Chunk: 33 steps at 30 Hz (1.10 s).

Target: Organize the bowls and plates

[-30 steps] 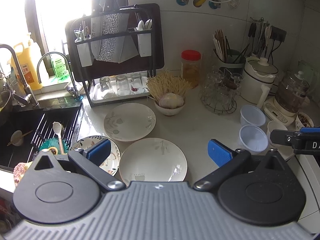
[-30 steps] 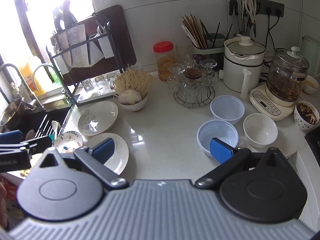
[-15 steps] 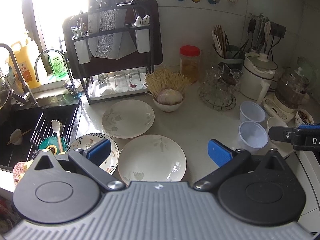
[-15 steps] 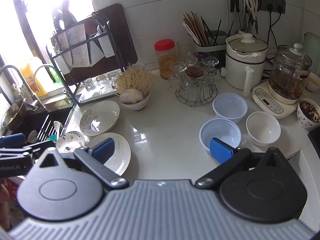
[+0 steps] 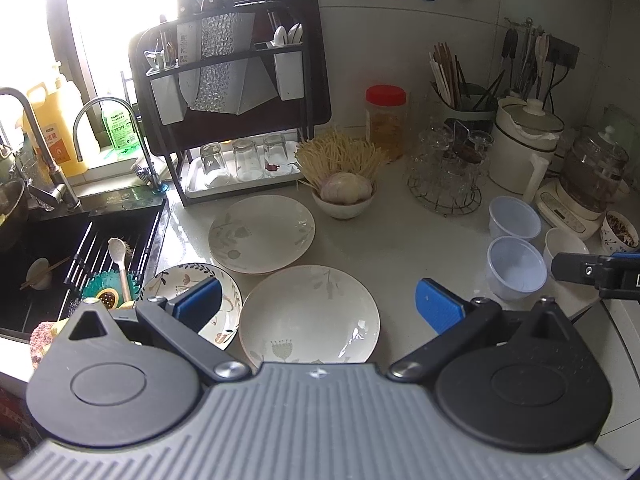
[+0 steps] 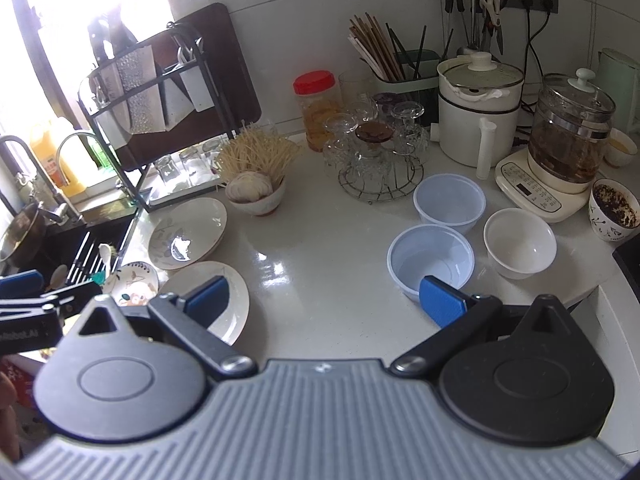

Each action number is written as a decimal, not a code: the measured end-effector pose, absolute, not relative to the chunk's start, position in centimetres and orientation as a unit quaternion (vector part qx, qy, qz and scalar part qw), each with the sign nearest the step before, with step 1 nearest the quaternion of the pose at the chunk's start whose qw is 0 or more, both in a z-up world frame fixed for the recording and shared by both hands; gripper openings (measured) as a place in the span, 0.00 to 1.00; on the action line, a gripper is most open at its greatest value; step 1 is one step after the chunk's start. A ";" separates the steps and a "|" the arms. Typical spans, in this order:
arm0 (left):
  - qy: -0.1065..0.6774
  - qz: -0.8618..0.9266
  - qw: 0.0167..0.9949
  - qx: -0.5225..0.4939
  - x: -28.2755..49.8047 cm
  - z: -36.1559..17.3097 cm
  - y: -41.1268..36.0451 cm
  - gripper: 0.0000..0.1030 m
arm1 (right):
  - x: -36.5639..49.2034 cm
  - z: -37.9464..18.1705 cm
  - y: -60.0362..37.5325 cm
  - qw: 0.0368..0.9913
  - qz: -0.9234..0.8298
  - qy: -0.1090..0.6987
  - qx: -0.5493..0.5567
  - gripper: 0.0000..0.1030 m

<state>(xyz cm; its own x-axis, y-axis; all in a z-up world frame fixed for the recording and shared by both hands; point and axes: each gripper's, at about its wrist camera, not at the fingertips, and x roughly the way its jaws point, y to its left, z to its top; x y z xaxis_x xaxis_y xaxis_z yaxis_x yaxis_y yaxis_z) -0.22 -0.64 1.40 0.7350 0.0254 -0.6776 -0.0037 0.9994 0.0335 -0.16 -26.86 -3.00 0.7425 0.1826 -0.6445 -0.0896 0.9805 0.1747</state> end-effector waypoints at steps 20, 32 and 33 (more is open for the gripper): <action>0.370 0.026 0.929 0.010 -0.5 -0.3 -2.8 1.00 | -0.2 -4.5 -28.5 0.929 0.086 0.351 0.081 1.00; 0.373 0.057 0.926 0.008 -1.5 -0.8 -4.6 1.00 | 0.5 -5.2 -29.7 0.922 0.122 0.359 0.083 1.00; 0.373 0.061 0.926 0.007 -1.5 -0.8 -4.7 1.00 | 0.6 -5.2 -29.7 0.921 0.126 0.359 0.082 1.00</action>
